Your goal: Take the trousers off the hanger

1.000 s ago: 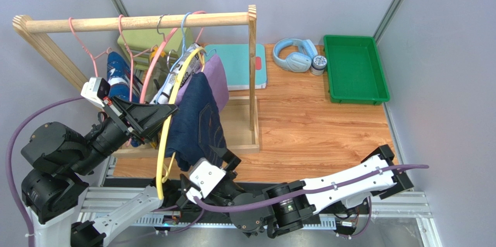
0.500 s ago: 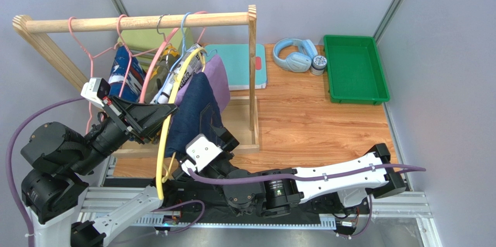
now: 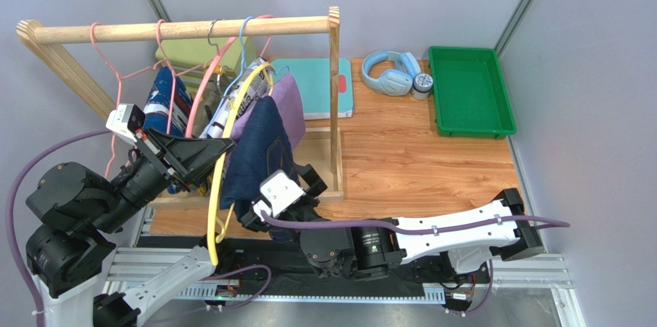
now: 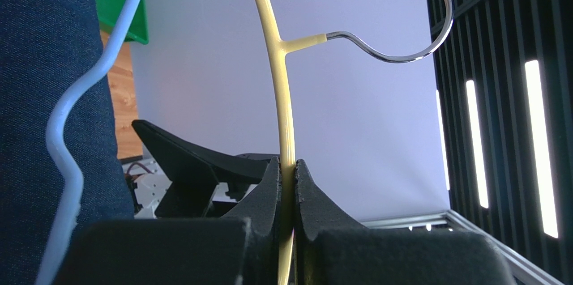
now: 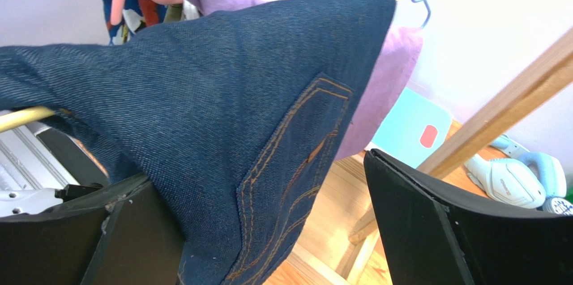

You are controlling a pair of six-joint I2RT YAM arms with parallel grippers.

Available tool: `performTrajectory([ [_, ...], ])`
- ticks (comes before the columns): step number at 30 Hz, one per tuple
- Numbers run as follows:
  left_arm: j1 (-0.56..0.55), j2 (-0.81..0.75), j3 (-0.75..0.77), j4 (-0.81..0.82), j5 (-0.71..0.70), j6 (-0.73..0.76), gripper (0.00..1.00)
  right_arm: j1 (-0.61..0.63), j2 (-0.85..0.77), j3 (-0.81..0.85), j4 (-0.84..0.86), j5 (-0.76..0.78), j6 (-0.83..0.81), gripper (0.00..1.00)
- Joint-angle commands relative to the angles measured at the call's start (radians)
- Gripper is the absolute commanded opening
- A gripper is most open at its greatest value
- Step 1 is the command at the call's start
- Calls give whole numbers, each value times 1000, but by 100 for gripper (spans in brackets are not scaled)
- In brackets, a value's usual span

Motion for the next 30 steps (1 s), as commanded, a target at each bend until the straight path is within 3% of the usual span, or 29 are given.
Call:
performTrajectory([
  [1, -2, -13, 58, 7, 3, -25, 0, -19, -74, 1, -90, 19, 51, 96],
  [10, -2, 5, 50, 5, 29, -32, 0, -19, -51, 33, -156, -114, 105, 95],
  [15, -2, 11, 50, 7, 26, -34, 0, -19, 41, 95, -146, -59, 109, 96],
  [23, -2, 4, 49, -1, 20, -34, 0, 0, 113, 133, 58, 27, 25, 95],
  [30, -1, -7, 29, -7, 24, -39, 0, -3, 122, 179, 147, 44, -79, 86],
])
